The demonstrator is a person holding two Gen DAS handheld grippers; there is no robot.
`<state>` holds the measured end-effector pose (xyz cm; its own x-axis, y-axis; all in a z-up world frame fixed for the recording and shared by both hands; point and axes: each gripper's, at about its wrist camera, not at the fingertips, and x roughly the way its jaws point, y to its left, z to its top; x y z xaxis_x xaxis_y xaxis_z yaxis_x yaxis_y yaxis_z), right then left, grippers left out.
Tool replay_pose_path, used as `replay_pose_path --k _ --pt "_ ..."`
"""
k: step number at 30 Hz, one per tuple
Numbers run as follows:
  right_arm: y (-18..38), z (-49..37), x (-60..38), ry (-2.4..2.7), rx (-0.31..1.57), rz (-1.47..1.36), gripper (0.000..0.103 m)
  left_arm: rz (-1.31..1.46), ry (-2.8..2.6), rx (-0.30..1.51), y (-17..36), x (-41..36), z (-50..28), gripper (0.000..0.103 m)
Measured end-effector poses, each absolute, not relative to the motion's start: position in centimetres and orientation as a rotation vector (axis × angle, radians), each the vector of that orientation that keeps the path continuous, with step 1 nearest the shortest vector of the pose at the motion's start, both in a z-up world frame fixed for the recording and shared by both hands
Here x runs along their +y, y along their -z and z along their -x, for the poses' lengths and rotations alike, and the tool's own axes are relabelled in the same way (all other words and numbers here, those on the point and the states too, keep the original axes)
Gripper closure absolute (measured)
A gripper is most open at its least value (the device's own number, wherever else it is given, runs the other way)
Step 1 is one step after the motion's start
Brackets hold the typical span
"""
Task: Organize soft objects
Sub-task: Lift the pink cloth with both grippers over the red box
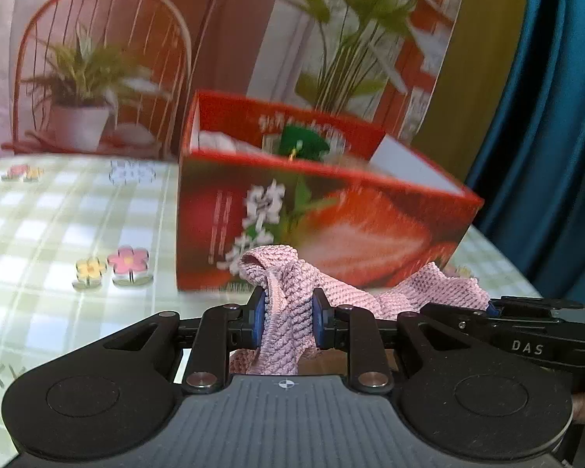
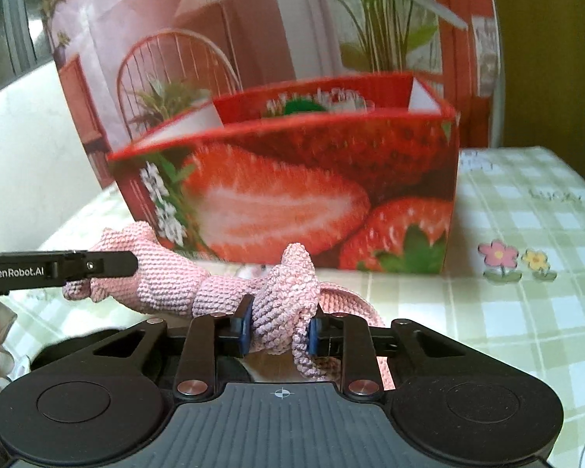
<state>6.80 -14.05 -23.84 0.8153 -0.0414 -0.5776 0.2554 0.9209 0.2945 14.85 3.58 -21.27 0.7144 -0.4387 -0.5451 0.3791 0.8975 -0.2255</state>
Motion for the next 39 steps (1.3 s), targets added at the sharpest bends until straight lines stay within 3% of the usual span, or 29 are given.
replay_pose_path --k 18,30,39 --pt "14.6 -7.2 -16.6 0.118 0.391 -0.319 0.079 0.068 0.501 0.418 13.1 2.7 -16.8 0.078" --pt "11.0 -15.7 -21.5 0.153 0.426 -0.217 0.08 0.037 0.5 0.474 11.9 -0.2 -25.6 0.078" --pt "13.0 -21.6 -23.7 0.182 0.556 -0.174 0.08 -0.004 0.493 0.578 14.0 -0.9 -30.7 0.078"
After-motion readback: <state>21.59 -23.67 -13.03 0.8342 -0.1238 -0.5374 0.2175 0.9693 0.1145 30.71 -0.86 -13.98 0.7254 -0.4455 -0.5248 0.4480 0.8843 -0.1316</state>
